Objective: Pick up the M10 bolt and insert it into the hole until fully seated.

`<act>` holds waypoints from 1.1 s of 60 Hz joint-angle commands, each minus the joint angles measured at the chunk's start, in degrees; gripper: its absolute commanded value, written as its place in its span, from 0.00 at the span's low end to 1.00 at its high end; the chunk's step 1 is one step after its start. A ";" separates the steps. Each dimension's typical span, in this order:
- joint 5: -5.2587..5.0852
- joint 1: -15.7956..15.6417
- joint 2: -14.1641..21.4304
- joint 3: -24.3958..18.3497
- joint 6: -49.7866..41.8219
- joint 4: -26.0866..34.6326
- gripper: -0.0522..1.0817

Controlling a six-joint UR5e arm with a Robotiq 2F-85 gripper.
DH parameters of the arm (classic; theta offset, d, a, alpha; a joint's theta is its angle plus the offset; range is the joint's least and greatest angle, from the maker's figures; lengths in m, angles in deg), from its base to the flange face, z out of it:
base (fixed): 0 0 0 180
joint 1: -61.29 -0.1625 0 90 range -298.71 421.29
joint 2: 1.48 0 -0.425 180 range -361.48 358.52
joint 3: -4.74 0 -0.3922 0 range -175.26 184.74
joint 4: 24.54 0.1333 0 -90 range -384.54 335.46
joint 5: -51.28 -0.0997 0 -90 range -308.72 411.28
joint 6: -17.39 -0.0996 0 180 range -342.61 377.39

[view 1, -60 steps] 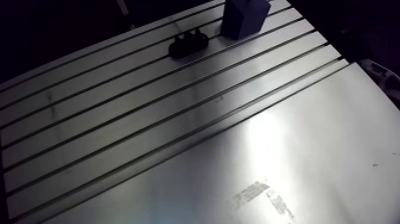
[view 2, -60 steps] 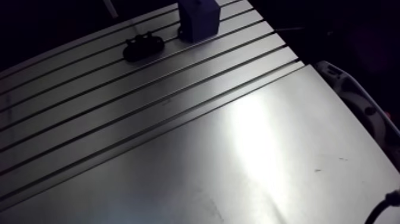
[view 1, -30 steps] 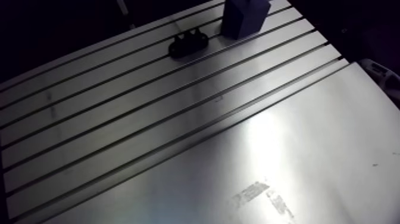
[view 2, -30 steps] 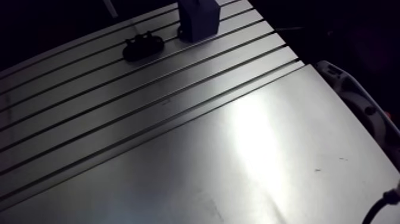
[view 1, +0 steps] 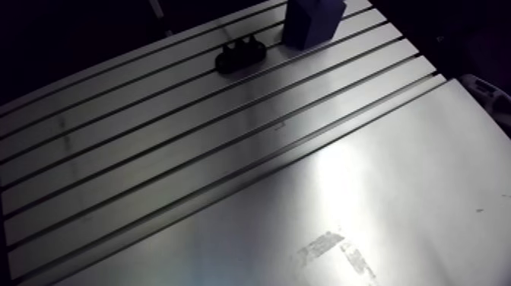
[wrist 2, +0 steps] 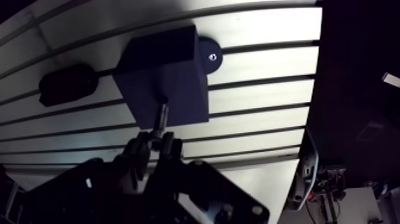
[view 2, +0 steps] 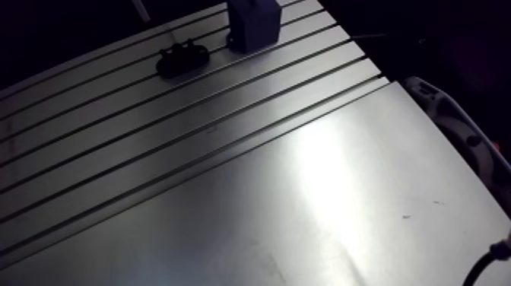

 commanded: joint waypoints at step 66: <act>-0.09 -0.01 -0.47 0.08 0.01 -0.87 0.98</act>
